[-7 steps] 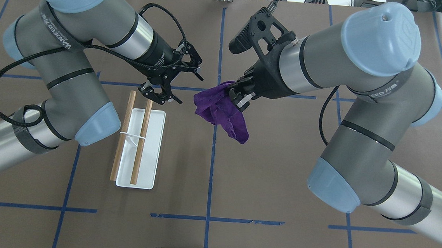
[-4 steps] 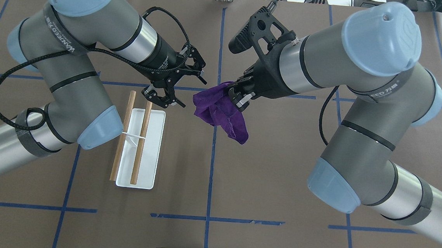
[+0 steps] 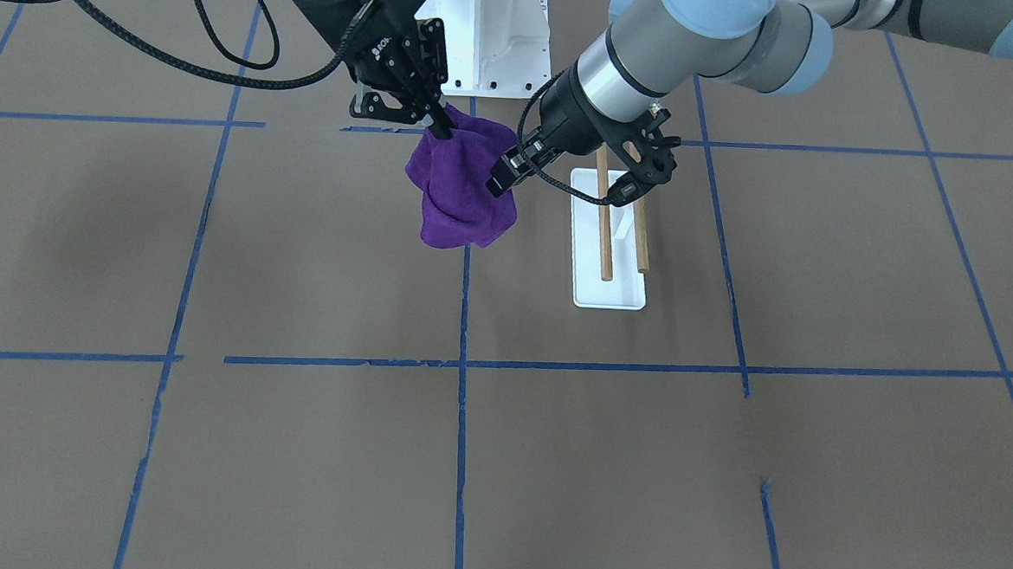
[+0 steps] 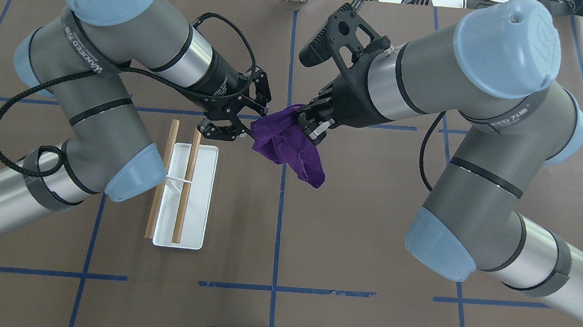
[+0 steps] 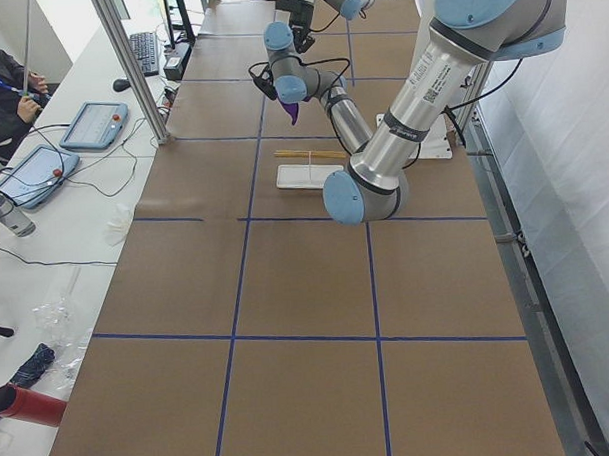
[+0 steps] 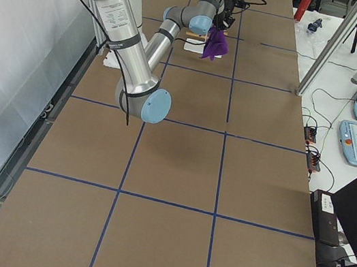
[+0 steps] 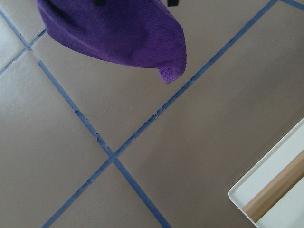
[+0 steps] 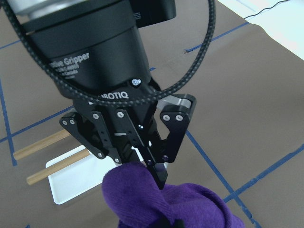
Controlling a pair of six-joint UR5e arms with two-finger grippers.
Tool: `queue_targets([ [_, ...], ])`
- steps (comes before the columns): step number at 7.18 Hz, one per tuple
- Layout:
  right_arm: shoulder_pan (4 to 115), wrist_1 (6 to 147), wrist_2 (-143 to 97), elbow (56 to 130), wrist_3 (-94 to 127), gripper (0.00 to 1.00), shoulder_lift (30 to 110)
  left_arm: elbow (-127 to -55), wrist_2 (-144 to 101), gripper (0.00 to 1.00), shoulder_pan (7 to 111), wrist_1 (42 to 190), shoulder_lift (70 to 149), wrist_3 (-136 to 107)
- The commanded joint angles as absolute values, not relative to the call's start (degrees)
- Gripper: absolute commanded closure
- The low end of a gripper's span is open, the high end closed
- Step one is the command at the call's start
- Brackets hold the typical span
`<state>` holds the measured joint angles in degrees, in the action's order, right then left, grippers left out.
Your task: Hang towel on rack
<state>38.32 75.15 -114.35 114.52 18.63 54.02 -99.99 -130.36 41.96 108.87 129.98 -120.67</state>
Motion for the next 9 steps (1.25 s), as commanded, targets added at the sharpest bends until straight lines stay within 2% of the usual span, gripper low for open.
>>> queue_targets([
  [1,38.41,75.15,-114.43,114.43,18.63,1.00,54.05,-100.28,-130.34,1.00,41.92,108.90,129.90,-120.24],
  [3,38.50,75.15,-114.43,114.43,18.55,1.00,54.31,-100.72,-130.25,1.00,41.92,108.90,129.73,-119.88],
  [4,38.50,75.15,-114.43,114.43,18.63,0.91,54.58,-100.81,-130.25,1.00,41.92,108.81,129.73,-119.88],
  [5,38.84,75.32,-114.96,114.52,22.81,0.03,55.02,-101.59,-130.25,1.00,41.92,108.81,129.20,-119.80],
  [8,41.20,77.42,-120.14,114.09,26.28,0.00,62.02,-105.19,-130.17,1.00,42.01,108.81,125.53,-119.45],
  [9,43.31,82.04,-120.76,113.47,26.19,0.00,62.40,-106.42,-130.17,1.00,42.97,108.72,124.03,-117.18],
])
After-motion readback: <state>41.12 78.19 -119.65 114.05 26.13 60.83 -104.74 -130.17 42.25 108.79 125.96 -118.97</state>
